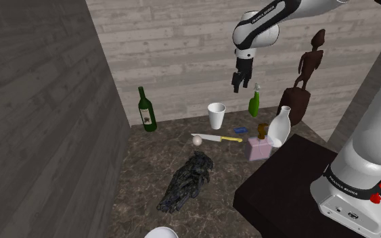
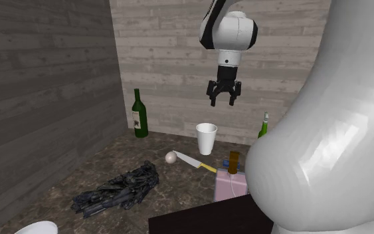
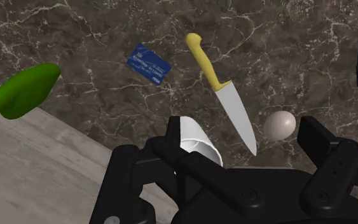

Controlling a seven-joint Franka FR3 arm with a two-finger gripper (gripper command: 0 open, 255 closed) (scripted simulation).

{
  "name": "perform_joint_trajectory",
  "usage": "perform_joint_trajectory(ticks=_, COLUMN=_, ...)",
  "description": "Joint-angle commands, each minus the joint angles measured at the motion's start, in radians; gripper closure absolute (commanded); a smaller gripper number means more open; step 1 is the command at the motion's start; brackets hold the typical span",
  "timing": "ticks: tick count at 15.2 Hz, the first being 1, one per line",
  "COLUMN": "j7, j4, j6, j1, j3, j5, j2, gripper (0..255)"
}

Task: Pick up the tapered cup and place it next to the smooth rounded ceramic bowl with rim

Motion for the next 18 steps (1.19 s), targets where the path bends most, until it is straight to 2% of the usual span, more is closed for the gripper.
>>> perform_joint_trajectory(ticks=1, j7=-0.028, j4=0.042, j6=0.030, j1=-0.006, j3=-0.003, j5=0.026, j2=0.076, gripper=0)
perform_joint_trajectory(ticks=10, j7=-0.130, j4=0.331, j6=0.080, j1=-0.065, j3=0.020, j5=0.129, j2=0.431, gripper=0)
perform_joint_trajectory(ticks=18, j7=-0.162, j4=0.715, j6=0.033, j1=-0.131, j3=0.057, j5=0.174, j2=0.773, gripper=0)
